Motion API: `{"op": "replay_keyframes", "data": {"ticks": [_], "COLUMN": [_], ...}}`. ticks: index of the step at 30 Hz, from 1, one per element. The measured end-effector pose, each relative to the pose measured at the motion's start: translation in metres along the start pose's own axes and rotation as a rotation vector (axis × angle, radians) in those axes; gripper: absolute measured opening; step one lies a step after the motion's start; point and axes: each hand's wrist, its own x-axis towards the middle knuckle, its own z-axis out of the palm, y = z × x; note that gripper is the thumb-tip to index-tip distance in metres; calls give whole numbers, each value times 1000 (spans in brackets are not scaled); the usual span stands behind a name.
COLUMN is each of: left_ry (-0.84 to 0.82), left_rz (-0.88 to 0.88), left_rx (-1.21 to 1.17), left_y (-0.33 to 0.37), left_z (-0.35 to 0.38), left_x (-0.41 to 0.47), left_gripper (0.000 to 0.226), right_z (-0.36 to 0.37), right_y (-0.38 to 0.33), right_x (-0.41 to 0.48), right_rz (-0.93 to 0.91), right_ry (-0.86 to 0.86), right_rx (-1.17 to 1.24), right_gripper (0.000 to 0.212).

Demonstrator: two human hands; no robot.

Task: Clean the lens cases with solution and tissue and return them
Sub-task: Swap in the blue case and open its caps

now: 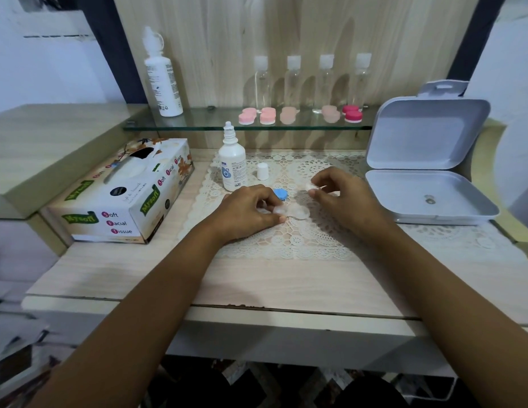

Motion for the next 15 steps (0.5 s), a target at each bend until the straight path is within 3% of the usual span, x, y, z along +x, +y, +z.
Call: {"op": "replay_keyframes", "data": {"ticks": [3, 15], "left_ry": [3, 3], "left_rz": [4, 10], "left_rx": [-4, 7], "left_y": [0, 0], "left_z": [0, 0], "left_x": [-1, 1], "left_gripper": [16, 16], "right_z": [6, 18], "right_y": [4, 11], "right_x": [2, 4], "right_rz": [-17, -178], "right_ry": [57, -25], "right_rx": [-149, -363], "right_gripper": [17, 21]}}
